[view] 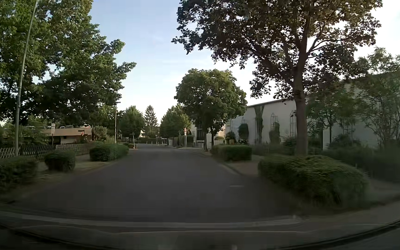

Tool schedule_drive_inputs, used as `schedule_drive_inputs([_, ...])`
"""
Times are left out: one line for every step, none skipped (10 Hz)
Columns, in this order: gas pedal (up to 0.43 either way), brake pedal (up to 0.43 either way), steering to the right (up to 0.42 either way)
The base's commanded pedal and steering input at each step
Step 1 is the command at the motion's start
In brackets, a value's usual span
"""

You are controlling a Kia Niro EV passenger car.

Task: Follow the waypoints while adhering to traffic rules and regulations

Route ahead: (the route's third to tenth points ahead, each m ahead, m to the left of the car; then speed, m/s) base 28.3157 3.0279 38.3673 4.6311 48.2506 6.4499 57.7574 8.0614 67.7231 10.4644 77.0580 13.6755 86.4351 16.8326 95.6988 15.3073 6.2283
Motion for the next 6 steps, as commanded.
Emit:
schedule_drive_inputs([0.0, 0.0, -0.033])
schedule_drive_inputs([0.02, 0.0, -0.031])
schedule_drive_inputs([0.028, 0.0, -0.031])
schedule_drive_inputs([0.047, 0.0, -0.03])
schedule_drive_inputs([0.047, 0.0, -0.026])
schedule_drive_inputs([0.047, 0.0, -0.023])
